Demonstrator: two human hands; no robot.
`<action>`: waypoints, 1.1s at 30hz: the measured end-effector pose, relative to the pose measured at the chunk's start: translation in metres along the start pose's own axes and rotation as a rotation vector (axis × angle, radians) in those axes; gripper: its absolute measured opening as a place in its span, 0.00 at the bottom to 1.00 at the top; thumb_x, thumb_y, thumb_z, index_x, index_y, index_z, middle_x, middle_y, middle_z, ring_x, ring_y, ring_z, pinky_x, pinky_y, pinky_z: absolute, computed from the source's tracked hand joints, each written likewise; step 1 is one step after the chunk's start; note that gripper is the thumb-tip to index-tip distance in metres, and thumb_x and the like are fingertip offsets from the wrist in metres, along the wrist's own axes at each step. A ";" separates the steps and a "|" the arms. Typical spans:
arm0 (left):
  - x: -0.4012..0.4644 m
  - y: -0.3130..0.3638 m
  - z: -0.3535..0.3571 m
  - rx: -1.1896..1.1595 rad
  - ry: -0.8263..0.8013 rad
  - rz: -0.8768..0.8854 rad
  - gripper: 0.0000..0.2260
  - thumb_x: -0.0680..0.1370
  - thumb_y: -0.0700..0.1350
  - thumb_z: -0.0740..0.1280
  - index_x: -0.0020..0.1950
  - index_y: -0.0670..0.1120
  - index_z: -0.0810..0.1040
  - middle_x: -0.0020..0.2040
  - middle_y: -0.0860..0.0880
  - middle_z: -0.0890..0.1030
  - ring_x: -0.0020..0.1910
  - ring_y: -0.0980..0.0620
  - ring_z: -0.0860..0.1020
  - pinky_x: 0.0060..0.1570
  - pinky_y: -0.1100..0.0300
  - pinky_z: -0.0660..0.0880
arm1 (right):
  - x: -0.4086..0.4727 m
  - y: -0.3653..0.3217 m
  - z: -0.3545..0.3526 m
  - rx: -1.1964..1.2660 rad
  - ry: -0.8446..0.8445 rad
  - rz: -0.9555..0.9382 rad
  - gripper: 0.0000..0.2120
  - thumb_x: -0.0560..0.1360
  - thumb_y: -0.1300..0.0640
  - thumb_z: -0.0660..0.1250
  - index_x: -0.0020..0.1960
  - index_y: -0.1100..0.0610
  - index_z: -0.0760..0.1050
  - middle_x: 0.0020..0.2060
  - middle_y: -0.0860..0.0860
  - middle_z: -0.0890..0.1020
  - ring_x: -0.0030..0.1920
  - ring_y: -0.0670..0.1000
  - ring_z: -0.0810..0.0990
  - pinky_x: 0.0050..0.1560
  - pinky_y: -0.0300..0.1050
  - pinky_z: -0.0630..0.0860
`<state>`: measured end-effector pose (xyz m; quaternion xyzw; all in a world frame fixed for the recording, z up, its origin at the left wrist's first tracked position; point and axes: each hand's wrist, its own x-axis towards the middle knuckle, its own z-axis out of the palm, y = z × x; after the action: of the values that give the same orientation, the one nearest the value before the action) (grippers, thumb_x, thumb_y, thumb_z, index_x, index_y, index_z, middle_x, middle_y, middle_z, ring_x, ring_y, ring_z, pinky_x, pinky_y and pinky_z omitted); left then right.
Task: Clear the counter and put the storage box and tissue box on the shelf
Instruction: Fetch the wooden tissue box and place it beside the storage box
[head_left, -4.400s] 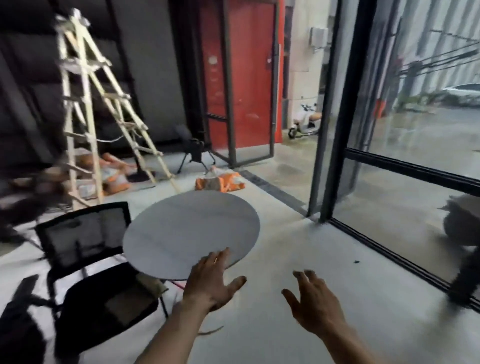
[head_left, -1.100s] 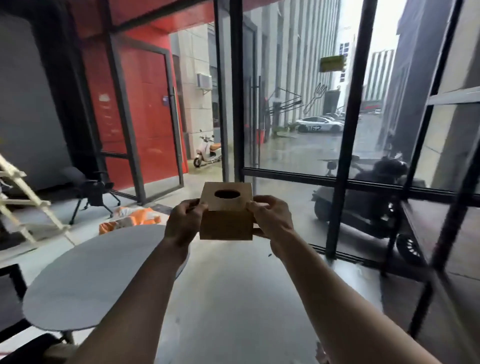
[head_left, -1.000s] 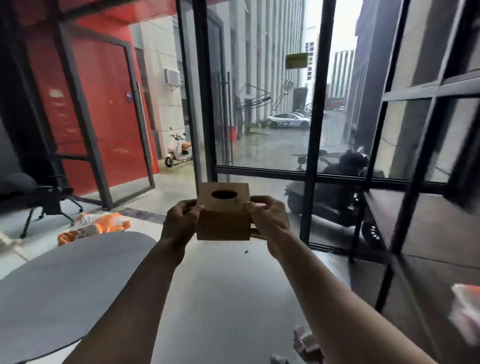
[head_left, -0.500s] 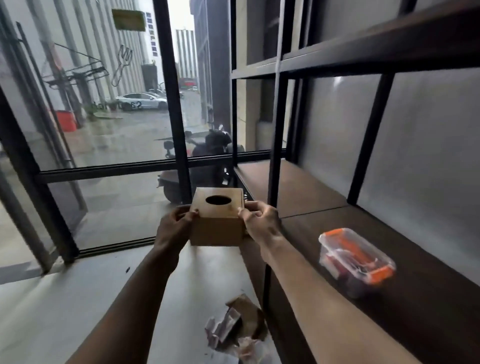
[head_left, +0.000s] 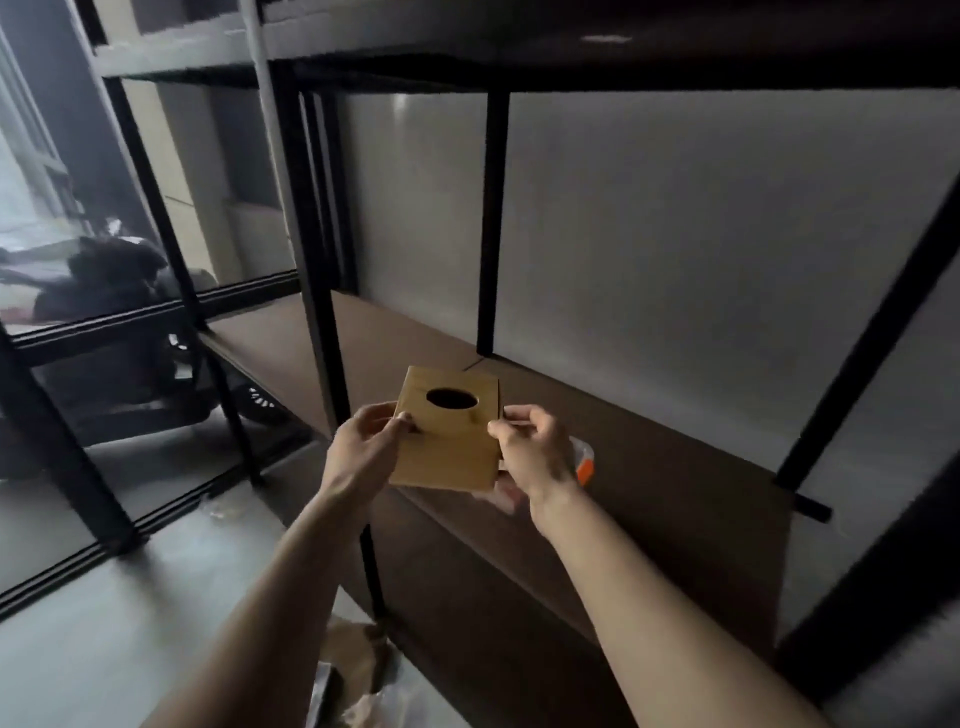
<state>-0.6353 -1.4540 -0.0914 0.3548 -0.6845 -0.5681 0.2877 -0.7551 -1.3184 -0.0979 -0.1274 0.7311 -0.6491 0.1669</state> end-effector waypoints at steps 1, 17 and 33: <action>0.008 -0.001 0.016 0.011 -0.034 0.002 0.15 0.74 0.54 0.69 0.58 0.51 0.83 0.50 0.50 0.86 0.51 0.48 0.82 0.56 0.45 0.79 | 0.009 0.004 -0.010 0.004 0.039 0.022 0.07 0.67 0.47 0.69 0.45 0.44 0.77 0.47 0.48 0.84 0.52 0.55 0.84 0.53 0.61 0.84; 0.055 -0.016 0.249 0.120 -0.517 0.025 0.10 0.80 0.49 0.66 0.61 0.52 0.78 0.47 0.49 0.81 0.43 0.49 0.79 0.41 0.54 0.78 | 0.089 0.071 -0.180 -0.144 0.503 0.165 0.06 0.79 0.51 0.69 0.55 0.46 0.75 0.52 0.48 0.80 0.54 0.54 0.82 0.53 0.59 0.85; 0.052 -0.135 0.329 0.424 -0.762 0.034 0.15 0.78 0.54 0.62 0.61 0.52 0.78 0.53 0.52 0.82 0.51 0.50 0.79 0.51 0.53 0.74 | 0.074 0.181 -0.201 -0.156 0.586 0.418 0.07 0.82 0.55 0.65 0.59 0.49 0.73 0.51 0.45 0.78 0.48 0.45 0.79 0.44 0.44 0.80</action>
<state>-0.9061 -1.3218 -0.2864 0.1597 -0.8489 -0.5008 -0.0554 -0.8993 -1.1430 -0.2628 0.2037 0.8054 -0.5522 0.0694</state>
